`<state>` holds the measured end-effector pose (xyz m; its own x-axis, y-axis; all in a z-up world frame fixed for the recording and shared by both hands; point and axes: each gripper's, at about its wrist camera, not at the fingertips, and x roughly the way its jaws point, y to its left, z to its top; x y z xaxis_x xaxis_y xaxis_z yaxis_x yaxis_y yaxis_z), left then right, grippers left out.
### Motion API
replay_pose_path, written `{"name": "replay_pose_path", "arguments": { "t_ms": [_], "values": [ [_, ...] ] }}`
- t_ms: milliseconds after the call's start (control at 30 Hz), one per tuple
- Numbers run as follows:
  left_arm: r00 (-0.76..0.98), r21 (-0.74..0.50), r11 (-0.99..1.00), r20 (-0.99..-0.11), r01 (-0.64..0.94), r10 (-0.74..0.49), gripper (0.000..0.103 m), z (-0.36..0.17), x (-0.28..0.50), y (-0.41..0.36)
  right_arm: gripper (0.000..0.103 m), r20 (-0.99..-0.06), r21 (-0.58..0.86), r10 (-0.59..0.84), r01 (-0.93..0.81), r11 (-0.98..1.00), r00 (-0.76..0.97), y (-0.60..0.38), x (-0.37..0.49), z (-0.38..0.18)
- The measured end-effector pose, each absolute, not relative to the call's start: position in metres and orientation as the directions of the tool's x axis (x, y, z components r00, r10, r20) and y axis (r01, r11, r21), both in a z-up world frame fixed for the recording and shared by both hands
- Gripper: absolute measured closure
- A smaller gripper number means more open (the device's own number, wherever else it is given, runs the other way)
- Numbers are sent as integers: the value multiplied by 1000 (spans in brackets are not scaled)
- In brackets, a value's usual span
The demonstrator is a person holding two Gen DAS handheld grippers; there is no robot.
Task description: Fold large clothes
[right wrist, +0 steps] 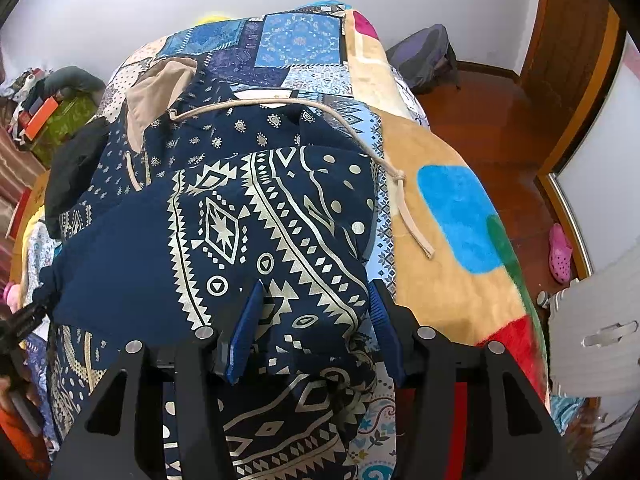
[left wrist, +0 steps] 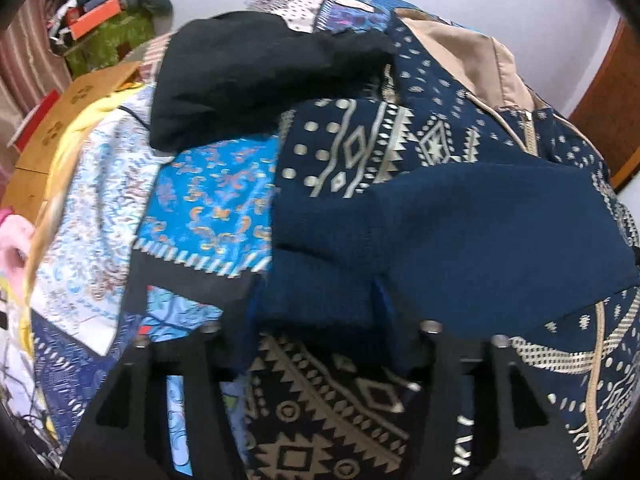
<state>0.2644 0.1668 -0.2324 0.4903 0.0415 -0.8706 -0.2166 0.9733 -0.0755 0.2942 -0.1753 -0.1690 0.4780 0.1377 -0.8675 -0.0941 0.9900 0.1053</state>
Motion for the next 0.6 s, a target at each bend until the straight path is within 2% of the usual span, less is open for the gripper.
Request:
{"name": "replay_pose_path", "arguments": {
  "t_ms": [167, 433, 600],
  "values": [
    [500, -56, 972, -864, -226, 66, 44, -212, 263, 177, 53, -868, 91, 135, -113, 989, 478, -170, 300, -160],
    [633, -7, 983, -765, -185, 114, 44, -144, 290, 179, 53, -805, 103, 179, -163, 981, 566, -157, 320, -118],
    [692, -84, 987, -721, -134, 33, 43, -112, 335, 179, 53, -745, 128, 234, -209, 969, 625, -140, 343, -86]
  ]
}}
